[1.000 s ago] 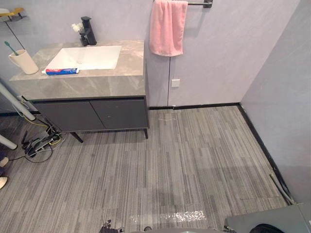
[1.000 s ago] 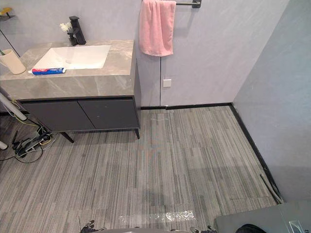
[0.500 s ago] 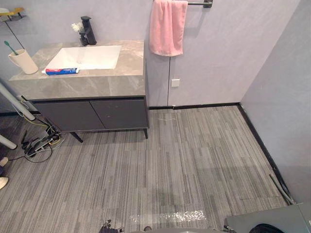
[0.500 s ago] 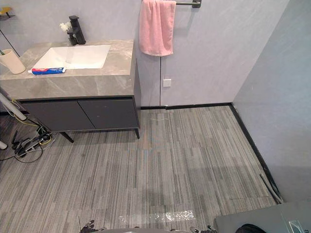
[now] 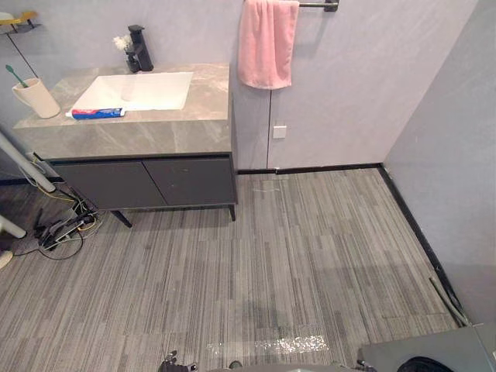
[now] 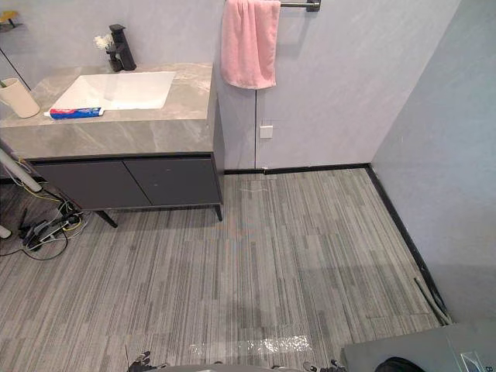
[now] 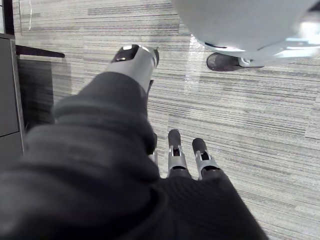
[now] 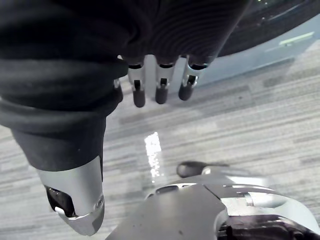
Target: Organize washtable
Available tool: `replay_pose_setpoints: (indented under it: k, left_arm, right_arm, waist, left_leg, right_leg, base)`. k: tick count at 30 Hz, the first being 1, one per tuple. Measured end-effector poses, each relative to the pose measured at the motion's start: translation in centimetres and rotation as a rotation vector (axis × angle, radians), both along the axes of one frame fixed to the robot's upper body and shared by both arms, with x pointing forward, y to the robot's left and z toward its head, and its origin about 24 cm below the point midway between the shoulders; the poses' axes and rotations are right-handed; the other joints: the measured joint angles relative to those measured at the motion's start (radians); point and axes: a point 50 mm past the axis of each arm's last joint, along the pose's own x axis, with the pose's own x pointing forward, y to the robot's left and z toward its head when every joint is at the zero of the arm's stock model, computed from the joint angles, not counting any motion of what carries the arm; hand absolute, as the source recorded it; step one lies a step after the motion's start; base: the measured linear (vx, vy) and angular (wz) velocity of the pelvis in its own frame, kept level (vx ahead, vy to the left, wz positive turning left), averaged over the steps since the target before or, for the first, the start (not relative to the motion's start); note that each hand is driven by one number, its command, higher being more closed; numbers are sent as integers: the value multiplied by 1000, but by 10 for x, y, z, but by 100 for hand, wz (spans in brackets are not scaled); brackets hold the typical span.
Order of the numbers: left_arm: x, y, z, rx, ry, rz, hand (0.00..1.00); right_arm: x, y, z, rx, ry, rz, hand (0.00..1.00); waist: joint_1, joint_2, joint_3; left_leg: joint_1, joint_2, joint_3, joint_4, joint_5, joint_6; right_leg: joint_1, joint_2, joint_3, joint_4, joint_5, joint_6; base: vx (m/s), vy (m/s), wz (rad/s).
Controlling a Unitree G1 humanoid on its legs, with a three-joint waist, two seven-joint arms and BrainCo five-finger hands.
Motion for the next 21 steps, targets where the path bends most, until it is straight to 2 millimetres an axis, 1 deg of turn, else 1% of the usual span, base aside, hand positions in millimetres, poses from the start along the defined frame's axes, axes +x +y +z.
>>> replay_pose_setpoints:
  k: [1, 2, 3, 4, 5, 6, 7, 8, 9, 10, 11, 12, 13, 14, 15, 16, 17, 18, 19, 20, 21]
  left_arm:
    - [1, 2, 1, 3, -6, 18, 0]
    - [2, 4, 1, 4, -16, 41, 0]
    - [6, 9, 4, 7, -48, 108, 0]
    - [8, 9, 5, 5, -63, 122, 0]
    - [13, 7, 6, -3, -88, 152, 0]
    - [11, 5, 6, -11, -95, 184, 0]
    - [9, 4, 5, -11, -91, 184, 0]
    - [6, 2, 5, -17, -86, 181, 0]
    - [2, 0, 4, -25, -75, 168, 0]
    - [-1, -2, 3, -30, -67, 170, 0]
    - [-6, -6, 2, -39, -55, 176, 0]
    - [-9, -10, 0, -50, -46, 180, 0]
    - [-9, -11, 0, -51, -45, 179, 0]
    - [-9, -11, 0, -51, -46, 179, 0]
    - [-9, -11, 0, -52, -45, 179, 0]
    - [-9, -10, 0, -50, -46, 179, 0]
    - [-9, -9, 0, -53, -45, 176, 0]
    - [-6, -3, 2, -40, -54, 169, 0]
    - [-1, 0, 3, -35, -65, 164, 0]
    - [1, 3, 3, -32, -70, 160, 0]
    - [5, 5, 4, -30, -75, 156, 0]
  right_arm:
    - [-1, 2, 0, 6, 1, -6, 0]
    - [-3, 2, -1, 10, 4, -9, 0]
    - [-3, 3, -1, 15, -1, -18, 0]
    - [-3, 3, -1, 14, -1, -18, 0]
    - [-3, 2, 0, 11, -3, -17, 0]
    - [-6, -1, 0, 3, 4, -27, 0]
    - [-7, -1, -1, 4, 10, -28, 0]
    - [-6, -1, -1, 5, 11, -32, 0]
    - [-3, -4, 0, 2, 9, -37, 0]
    - [0, -5, 1, 2, 3, -39, 0]
    - [2, -8, 2, -7, -4, -36, 0]
    - [4, -11, 3, -17, -7, -29, 0]
    - [4, -12, 3, -20, -7, -28, 0]
    - [4, -12, 3, -19, -6, -29, 0]
    - [3, -12, 3, -19, -5, -30, 0]
    - [2, -11, 2, -16, -3, -33, 0]
    - [-2, -10, 1, -12, 3, -47, 0]
    - [-7, -6, 0, 5, 6, -87, 0]
    - [-7, -4, -1, 18, 3, -113, 0]
    - [-7, -1, -1, 29, 0, -135, 0]
    - [-7, 0, -1, 36, -9, -154, 0]
  waist:
    - [1, -2, 5]
    - [4, -8, 7]
    - [5, -12, 18]
    - [5, -9, 24]
    - [12, 7, 38]
    - [33, 12, 54]
    - [33, 12, 55]
    - [32, 10, 55]
    - [37, 5, 51]
    - [41, 11, 51]
    - [50, 24, 49]
    - [61, 39, 47]
    - [60, 43, 48]
    - [61, 44, 47]
    - [62, 46, 45]
    - [63, 44, 39]
    - [64, 31, 11]
    - [65, 6, -11]
    - [67, -8, -18]
    - [76, -23, -24]
    - [73, -35, -17]
  left_leg:
    - [-28, 10, 2, 67, -33, -11]
    - [-80, 33, 5, 204, -88, -26]
    - [-227, 100, 30, 531, -126, -33]
    - [-286, 135, 36, 662, -112, -20]
    - [-352, 190, 42, 827, -68, 36]
    - [-428, 230, 41, 995, -34, 49]
    - [-445, 225, 41, 1007, -39, 58]
    - [-463, 201, 37, 978, -42, 60]
    - [-474, 129, 2, 823, -55, 36]
    - [-473, 102, -22, 742, -54, 31]
    - [-469, 66, -66, 610, -49, 23]
    - [-466, 33, -126, 444, -24, -11]
    - [-467, 13, -165, 329, -7, -28]
    - [-469, 9, -179, 305, -8, -28]
    - [-476, 11, -185, 311, 6, -16]
    - [-480, 9, -180, 345, 32, 5]
    - [-506, -2, -164, 439, 26, 45]
    - [-531, -19, -143, 521, -49, 68]
    - [-521, -28, -124, 549, -90, 83]
    - [-495, -38, -101, 560, -118, 98]
    - [-438, -57, -83, 567, -163, 118]
  right_leg:
    - [-4, -1, 0, 15, -16, -5]
    - [-3, 2, -3, 27, -34, -24]
    - [1, 21, -17, 46, -55, -49]
    - [6, 30, -21, 55, -64, -57]
    - [27, 52, -20, 66, -78, -68]
    - [65, 66, -6, 78, -104, -96]
    - [73, 61, 0, 86, -112, -100]
    - [76, 54, 15, 93, -119, -104]
    - [70, 39, 52, 94, -126, -99]
    - [63, 37, 74, 93, -128, -98]
    - [54, 36, 103, 88, -129, -95]
    - [46, 37, 138, 84, -134, -89]
    - [48, 38, 165, 82, -148, -76]
    - [51, 38, 177, 84, -156, -64]
    - [71, 39, 201, 87, -183, -50]
    - [84, 35, 213, 91, -199, -39]
    - [87, 15, 227, 107, -235, -25]
    - [72, -12, 232, 171, -262, -8]
    - [40, -30, 232, 273, -272, 10]
    - [-9, -44, 228, 421, -270, 30]
    - [-90, -78, 211, 666, -202, 115]
  base:
    - [-16, -94, -8]
    - [-55, -173, 6]
    - [-50, -166, 10]
    - [-41, -168, 9]
    - [42, -112, -11]
    - [82, -87, -15]
    - [110, -68, -18]
    - [179, -46, -34]
    - [184, -23, -52]
    - [241, 19, -80]
    - [258, 84, -98]
    - [373, 130, -105]
    - [364, 131, -86]
    - [426, 157, -68]
    - [377, 152, -53]
    - [506, 210, -55]
    - [552, 209, -35]
    - [691, 231, -34]
    - [689, 203, -29]
    - [655, 193, -29]
    - [518, 152, -19]
